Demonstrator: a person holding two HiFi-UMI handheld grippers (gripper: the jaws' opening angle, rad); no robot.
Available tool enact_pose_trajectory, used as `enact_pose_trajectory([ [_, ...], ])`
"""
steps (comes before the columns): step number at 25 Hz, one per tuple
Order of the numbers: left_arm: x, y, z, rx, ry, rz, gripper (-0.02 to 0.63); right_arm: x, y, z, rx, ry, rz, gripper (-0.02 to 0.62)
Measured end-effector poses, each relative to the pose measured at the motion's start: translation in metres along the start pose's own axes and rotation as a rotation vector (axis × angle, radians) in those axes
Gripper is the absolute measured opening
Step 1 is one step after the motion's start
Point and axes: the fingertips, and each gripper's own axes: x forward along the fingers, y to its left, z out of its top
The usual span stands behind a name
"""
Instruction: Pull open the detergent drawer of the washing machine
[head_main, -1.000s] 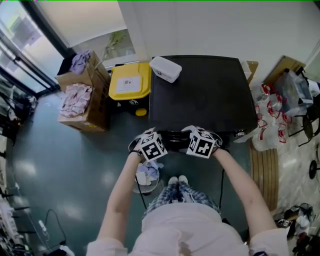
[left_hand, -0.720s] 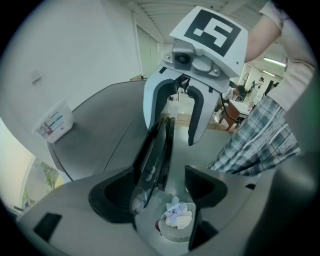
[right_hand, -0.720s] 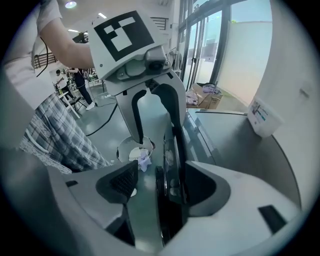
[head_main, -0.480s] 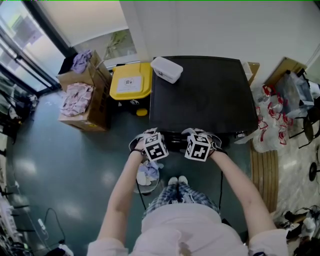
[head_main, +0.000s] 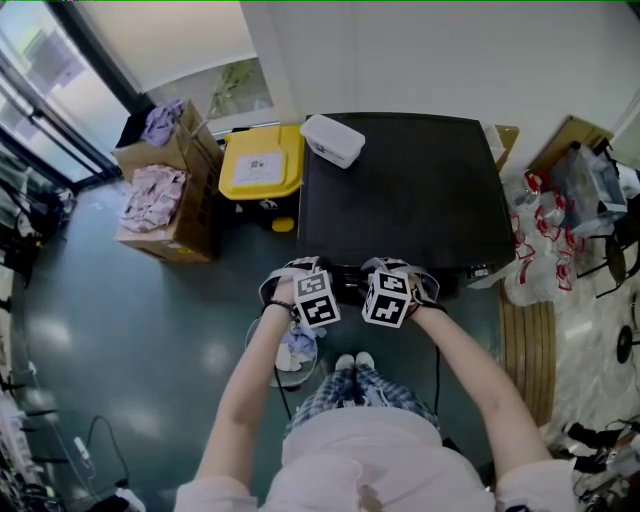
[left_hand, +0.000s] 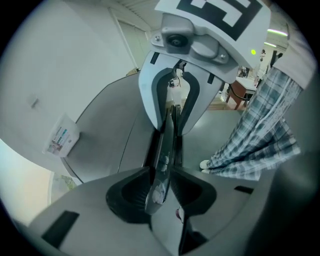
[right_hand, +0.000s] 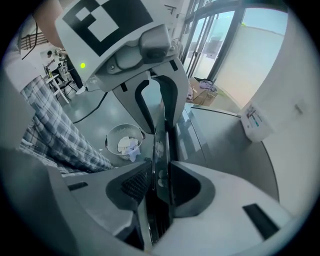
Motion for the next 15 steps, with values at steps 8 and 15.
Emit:
enact_pose_trajectory([
  [8, 0.0025, 0.0056, -0.0018, 0.040, 0.019, 0.037, 0.089, 0.0041, -0.0077, 0.0002, -0.016, 0.045, -0.050, 0.073],
  [15, 0.0036, 0.0071, -0.0016, 0.060, 0.013, 0.036, 0.072, 0.0053, -0.0088, -0.0002, -0.016, 0.052, -0.043, 0.058],
])
